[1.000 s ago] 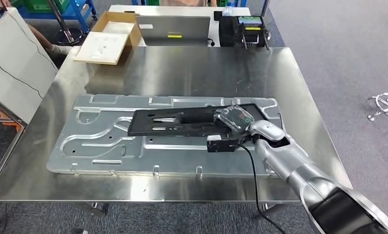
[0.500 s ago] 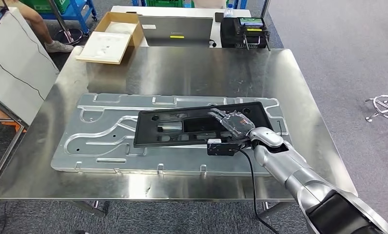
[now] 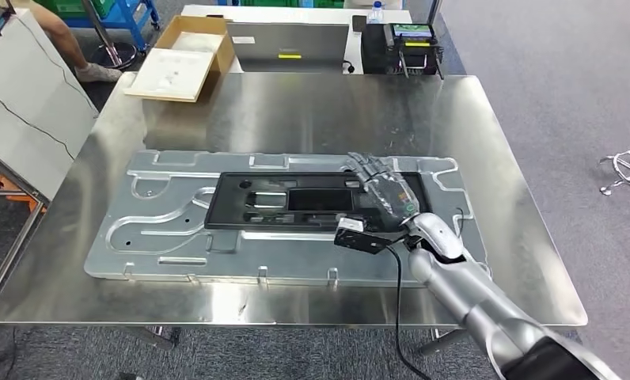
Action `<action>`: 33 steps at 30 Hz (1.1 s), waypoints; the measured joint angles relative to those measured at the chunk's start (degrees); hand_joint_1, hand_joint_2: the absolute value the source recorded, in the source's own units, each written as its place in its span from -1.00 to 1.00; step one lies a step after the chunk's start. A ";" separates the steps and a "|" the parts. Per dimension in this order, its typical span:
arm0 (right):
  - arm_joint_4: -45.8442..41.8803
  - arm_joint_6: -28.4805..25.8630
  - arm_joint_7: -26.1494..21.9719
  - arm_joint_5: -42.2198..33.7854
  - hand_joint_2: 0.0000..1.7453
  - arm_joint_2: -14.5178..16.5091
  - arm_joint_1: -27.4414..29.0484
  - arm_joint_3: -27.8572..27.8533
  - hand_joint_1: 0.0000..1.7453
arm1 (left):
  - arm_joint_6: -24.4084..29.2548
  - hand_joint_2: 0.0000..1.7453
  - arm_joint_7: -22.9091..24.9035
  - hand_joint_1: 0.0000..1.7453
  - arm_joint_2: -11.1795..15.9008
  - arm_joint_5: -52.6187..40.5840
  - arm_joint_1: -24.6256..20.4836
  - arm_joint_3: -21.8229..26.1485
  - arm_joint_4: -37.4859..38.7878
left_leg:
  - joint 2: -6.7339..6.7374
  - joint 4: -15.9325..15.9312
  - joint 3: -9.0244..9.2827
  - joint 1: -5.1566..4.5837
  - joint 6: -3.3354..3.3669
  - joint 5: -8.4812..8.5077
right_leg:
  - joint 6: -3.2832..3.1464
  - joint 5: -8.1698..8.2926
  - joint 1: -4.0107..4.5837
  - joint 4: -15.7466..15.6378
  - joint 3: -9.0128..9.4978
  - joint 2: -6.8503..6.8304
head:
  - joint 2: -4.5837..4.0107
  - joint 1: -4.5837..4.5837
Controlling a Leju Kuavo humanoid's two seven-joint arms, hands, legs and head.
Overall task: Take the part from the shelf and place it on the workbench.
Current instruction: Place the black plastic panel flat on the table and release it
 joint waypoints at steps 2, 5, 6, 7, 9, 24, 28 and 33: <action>-5.49 -0.71 -0.27 -1.30 -1.00 -0.13 2.25 -3.08 -1.00 | 0.04 -1.00 -0.02 -1.00 -0.01 0.06 0.06 -0.11 0.00 | 0.03 0.66 -0.16 -0.01 -0.60 -0.85 | -0.52 0.14 -0.36 -0.57 0.34 -0.11 | 0.00 -0.01; -10.83 -1.70 -2.08 -4.03 -1.00 -0.11 4.32 -6.03 -1.00 | 0.04 -1.00 -0.03 -1.00 -0.03 0.13 -0.08 -0.18 0.01 | 0.06 8.08 -3.47 0.04 -0.98 -5.22 | -1.19 0.24 -0.62 -1.14 0.80 -0.24 | 0.00 -0.02; -12.46 -2.16 -3.23 -5.70 -1.00 -0.09 5.21 -6.95 -1.00 | 0.04 -1.00 -0.03 -1.00 -0.02 0.17 -0.06 -0.19 0.01 | 0.06 11.34 -5.05 0.08 -1.06 -6.71 | -1.29 0.19 -0.56 -1.12 0.82 -0.28 | 0.00 -0.03; -14.60 -2.54 -4.69 -7.93 -1.00 -0.04 6.53 -8.04 -1.00 | 0.04 -1.00 -0.04 -1.00 -0.01 0.27 0.02 -0.19 0.00 | 0.06 14.42 -6.59 0.10 -1.15 -7.86 | -1.35 0.14 -0.49 -1.09 0.83 -0.32 | 0.00 -0.03; -20.57 -2.88 -7.72 -13.07 -1.00 0.18 9.87 -10.80 -1.00 | 0.01 -1.00 -0.19 -1.00 0.01 0.49 0.28 -0.19 0.00 | 0.07 17.00 -8.08 0.11 -1.26 -7.85 | -1.40 -0.06 -0.42 -0.93 0.87 -0.37 | 0.00 -0.03; -66.94 -13.12 -18.92 -20.20 -1.00 1.14 40.25 -36.74 -1.00 | -1.16 -1.00 -5.98 -1.00 0.13 3.70 2.81 0.23 0.00 | -0.08 -0.03 -0.08 -0.07 1.73 0.32 | 1.97 -9.74 -0.67 15.98 -5.43 -0.23 | 0.00 0.01; -70.89 -17.54 -18.95 -18.81 -1.00 1.67 48.34 -38.36 -1.00 | -0.77 -1.00 -6.11 -1.00 0.14 4.26 3.26 0.77 0.01 | -0.07 0.04 0.01 -0.30 1.68 0.31 | 1.14 -3.94 -0.56 5.00 0.43 -0.28 | 0.00 0.00; -70.90 -16.93 -18.94 -20.52 -1.00 5.35 57.83 -41.70 -1.00 | 0.34 -1.00 -5.65 -1.00 -0.03 5.23 3.89 2.15 0.00 | -0.15 0.10 -0.10 -0.41 0.25 0.28 | -0.17 -1.75 -0.19 -0.71 2.84 -0.25 | 0.00 -0.01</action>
